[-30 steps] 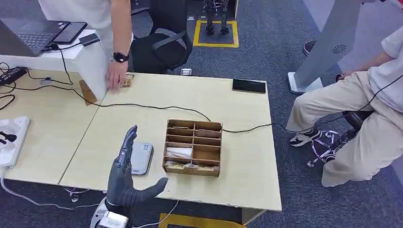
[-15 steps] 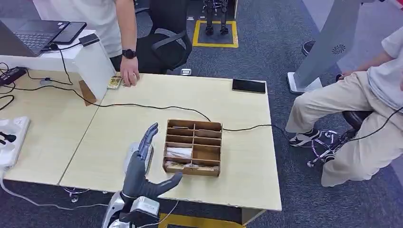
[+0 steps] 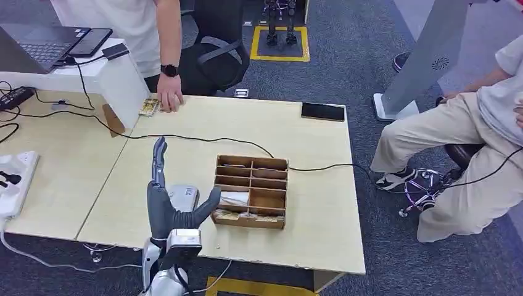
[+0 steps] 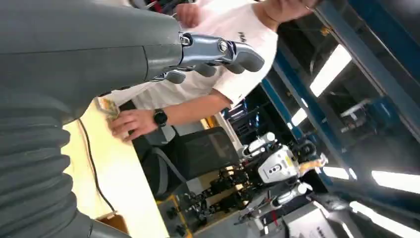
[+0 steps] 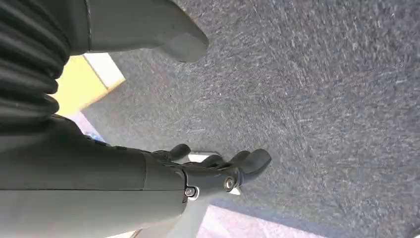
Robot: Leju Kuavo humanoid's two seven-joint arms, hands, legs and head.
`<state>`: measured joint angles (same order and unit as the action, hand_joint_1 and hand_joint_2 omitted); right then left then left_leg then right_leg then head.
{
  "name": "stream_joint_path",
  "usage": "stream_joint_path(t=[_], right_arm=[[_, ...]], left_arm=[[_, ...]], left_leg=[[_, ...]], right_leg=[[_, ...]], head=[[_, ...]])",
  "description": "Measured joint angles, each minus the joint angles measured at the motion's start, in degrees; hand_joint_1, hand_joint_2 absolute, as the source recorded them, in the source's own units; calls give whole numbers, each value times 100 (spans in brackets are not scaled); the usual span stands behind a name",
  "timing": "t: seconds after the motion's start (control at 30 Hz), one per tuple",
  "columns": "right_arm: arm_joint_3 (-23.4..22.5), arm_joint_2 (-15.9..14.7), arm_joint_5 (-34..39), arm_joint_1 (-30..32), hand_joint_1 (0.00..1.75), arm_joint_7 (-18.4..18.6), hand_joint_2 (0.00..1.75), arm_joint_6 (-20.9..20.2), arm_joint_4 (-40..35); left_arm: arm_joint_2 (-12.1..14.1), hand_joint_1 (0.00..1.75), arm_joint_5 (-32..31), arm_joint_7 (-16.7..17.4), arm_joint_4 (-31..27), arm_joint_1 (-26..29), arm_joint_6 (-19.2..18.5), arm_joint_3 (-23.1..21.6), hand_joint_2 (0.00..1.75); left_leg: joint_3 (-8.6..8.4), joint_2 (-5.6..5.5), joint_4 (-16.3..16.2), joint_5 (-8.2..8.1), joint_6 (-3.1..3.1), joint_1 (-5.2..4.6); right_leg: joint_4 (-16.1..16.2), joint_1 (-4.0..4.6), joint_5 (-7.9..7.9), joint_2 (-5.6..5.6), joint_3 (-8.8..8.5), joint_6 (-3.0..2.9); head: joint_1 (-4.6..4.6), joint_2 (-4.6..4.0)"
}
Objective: Pass the card to the sensor for recognition and then transmit it.
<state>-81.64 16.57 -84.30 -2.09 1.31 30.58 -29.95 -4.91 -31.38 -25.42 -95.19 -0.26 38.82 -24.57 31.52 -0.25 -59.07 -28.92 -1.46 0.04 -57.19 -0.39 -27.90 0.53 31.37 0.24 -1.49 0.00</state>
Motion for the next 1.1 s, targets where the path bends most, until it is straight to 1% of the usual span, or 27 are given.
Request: stream_joint_path(t=[0.07,0.13,0.17,0.27,0.33,0.5,0.67,0.9,1.1], right_arm=[[0,-44,-48,-1,0,-13,175,0,73],[0,-79,-57,0,0,-48,175,0,112],[0,-101,-59,-4,0,-59,175,-2,138],[2,-153,-88,-15,0,-96,175,-15,223],[4,-197,-90,-19,0,-103,175,-17,280],[17,-289,-92,-29,0,-168,175,-9,396],[24,-345,-107,-42,0,-175,175,0,453],[35,-389,-175,-50,0,-168,175,2,496],[59,-407,-179,-50,0,-166,175,11,505]], left_arm=[[153,0,-191,13,79,-3,-37,0,175],[240,0,-393,77,136,-3,-57,0,175],[292,0,-549,138,162,-3,-130,0,175],[537,0,-1137,406,264,-3,-498,0,175],[727,0,-1323,487,341,-9,-793,-4,175],[1158,0,-1389,553,522,-95,-1492,-39,175],[1449,0,-1422,684,651,-230,-2074,-103,175],[1702,0,-1504,793,811,-390,-2459,-227,175],[1851,0,-1562,896,894,-484,-2623,-354,175]], left_leg=[[0,1,0,0,0,0],[1,-2,0,0,0,2],[1,-2,0,0,0,3],[0,2,0,0,0,3],[0,1,0,0,0,3],[0,1,0,1,0,3],[0,1,0,1,1,3],[1,1,0,1,1,3],[1,1,0,1,0,3]], right_leg=[[0,0,0,1,1,0],[0,0,0,-1,0,0],[0,0,0,-1,0,0],[0,-1,0,2,1,0],[0,-1,0,1,1,0],[0,0,0,1,1,0],[0,-1,0,1,1,0],[0,-1,0,1,1,0],[0,-1,0,1,1,0]], head=[[-2,0],[0,0],[0,0],[-2,0],[0,0],[-2,-2],[0,0],[0,0],[0,0]])
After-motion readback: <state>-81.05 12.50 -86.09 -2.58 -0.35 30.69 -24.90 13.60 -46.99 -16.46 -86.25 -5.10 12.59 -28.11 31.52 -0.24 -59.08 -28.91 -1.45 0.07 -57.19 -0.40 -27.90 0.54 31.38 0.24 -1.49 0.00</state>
